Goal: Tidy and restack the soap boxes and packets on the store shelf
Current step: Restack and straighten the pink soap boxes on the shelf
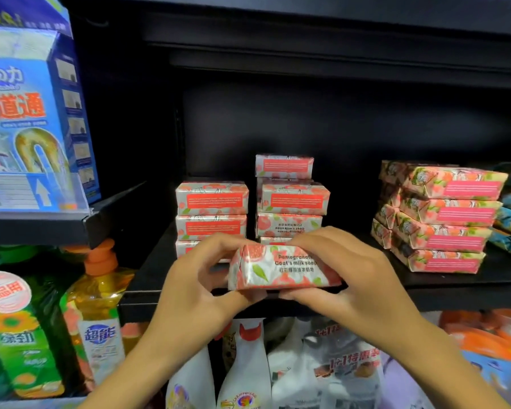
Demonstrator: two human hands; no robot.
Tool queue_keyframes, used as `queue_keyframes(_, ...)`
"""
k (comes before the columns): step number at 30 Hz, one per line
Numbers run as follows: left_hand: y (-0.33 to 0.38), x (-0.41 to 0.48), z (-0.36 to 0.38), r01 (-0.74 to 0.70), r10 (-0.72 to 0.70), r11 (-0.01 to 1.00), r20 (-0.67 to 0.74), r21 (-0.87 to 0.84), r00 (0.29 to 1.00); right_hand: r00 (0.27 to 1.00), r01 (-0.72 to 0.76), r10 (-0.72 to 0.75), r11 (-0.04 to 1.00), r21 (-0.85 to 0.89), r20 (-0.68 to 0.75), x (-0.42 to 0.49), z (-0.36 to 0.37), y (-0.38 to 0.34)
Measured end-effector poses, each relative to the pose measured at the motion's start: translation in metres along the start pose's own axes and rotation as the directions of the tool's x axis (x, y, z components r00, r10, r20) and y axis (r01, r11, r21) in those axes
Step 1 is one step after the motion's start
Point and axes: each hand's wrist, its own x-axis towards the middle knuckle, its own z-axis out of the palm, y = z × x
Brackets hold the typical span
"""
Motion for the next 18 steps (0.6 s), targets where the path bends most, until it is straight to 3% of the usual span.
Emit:
queue_keyframes(4, 0.0, 0.004, -0.003, 0.148, -0.146, 0.976, 0.024, -0.161, 0.989, 0.988, 0.086, -0.105, 0.984, -0.159, -0.11, -0.003, 0.005, -0.001)
queue_keyframes(7, 0.001, 0.007, -0.01, 0.33, -0.301, 0.903, 0.142, -0.276, 0.943, 0.966, 0.143, -0.186, 0.963, -0.23, -0.18, -0.006, 0.013, 0.001)
queue_keyframes(9, 0.003, 0.009, -0.012, 0.377, -0.331, 0.886, 0.2, -0.271, 0.922, 0.955, 0.163, -0.218, 0.952, -0.258, -0.201, -0.008, 0.018, 0.0)
queue_keyframes(14, 0.006, 0.006, -0.009, 0.146, -0.149, 0.972, -0.004, -0.182, 0.989, 0.981, 0.12, -0.152, 0.963, -0.24, -0.118, -0.003, 0.016, -0.001)
queue_keyframes(18, 0.005, 0.002, -0.014, -0.039, 0.037, 0.996, -0.033, -0.076, 0.999, 0.986, -0.168, 0.168, 0.979, 0.115, 0.009, 0.001, 0.005, -0.004)
